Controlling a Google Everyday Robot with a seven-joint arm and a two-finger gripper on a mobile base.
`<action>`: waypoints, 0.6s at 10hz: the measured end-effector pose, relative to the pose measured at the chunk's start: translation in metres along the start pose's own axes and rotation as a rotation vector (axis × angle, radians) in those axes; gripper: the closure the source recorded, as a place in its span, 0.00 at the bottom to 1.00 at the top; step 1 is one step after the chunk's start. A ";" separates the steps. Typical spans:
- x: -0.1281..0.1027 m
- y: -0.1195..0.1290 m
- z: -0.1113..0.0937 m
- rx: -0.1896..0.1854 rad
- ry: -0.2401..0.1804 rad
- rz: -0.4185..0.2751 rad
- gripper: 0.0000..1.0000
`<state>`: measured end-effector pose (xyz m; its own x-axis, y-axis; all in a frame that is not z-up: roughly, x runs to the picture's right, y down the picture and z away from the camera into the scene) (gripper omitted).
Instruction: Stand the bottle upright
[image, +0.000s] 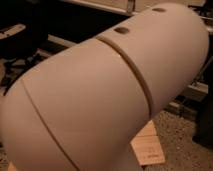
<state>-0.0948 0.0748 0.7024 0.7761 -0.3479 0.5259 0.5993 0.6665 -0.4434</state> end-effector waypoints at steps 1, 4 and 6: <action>-0.003 -0.001 0.001 -0.003 0.005 0.001 0.69; -0.005 -0.002 0.005 -0.008 0.019 0.015 0.41; -0.006 -0.001 0.009 -0.016 0.028 0.019 0.24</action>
<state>-0.1014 0.0825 0.7064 0.7926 -0.3534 0.4969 0.5869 0.6630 -0.4647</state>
